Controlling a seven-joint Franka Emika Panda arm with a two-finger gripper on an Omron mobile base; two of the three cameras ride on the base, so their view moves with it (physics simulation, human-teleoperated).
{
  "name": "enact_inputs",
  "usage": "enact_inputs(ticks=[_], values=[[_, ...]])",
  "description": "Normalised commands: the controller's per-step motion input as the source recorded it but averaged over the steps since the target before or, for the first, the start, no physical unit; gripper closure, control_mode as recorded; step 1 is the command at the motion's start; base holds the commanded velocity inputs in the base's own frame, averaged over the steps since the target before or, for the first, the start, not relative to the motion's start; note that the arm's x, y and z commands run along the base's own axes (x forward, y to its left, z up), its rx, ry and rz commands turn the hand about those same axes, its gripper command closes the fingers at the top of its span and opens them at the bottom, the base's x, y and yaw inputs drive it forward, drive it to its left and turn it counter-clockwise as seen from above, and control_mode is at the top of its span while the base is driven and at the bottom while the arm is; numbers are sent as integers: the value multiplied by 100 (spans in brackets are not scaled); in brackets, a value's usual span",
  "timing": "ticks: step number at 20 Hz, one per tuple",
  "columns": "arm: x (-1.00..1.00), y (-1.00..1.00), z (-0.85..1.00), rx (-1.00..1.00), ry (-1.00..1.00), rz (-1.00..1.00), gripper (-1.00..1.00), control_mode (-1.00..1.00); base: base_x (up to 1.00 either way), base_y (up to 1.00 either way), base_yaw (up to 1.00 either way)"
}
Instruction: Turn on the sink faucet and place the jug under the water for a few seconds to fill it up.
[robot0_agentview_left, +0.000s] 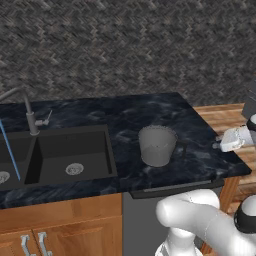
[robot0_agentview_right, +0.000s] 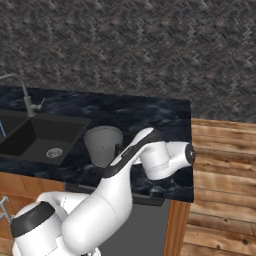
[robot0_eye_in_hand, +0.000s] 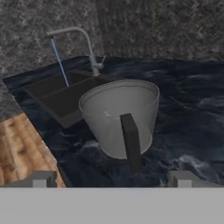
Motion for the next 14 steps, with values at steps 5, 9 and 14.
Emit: enact_inputs(ticks=[5,9,14], values=[[34,18,-20,0,-8,5,-100,-100,0,0,0],[25,20,-30,0,-4,4,-100,-100,0,0,0],[24,23,-31,0,-1,6,-100,-100,0,0,0]])
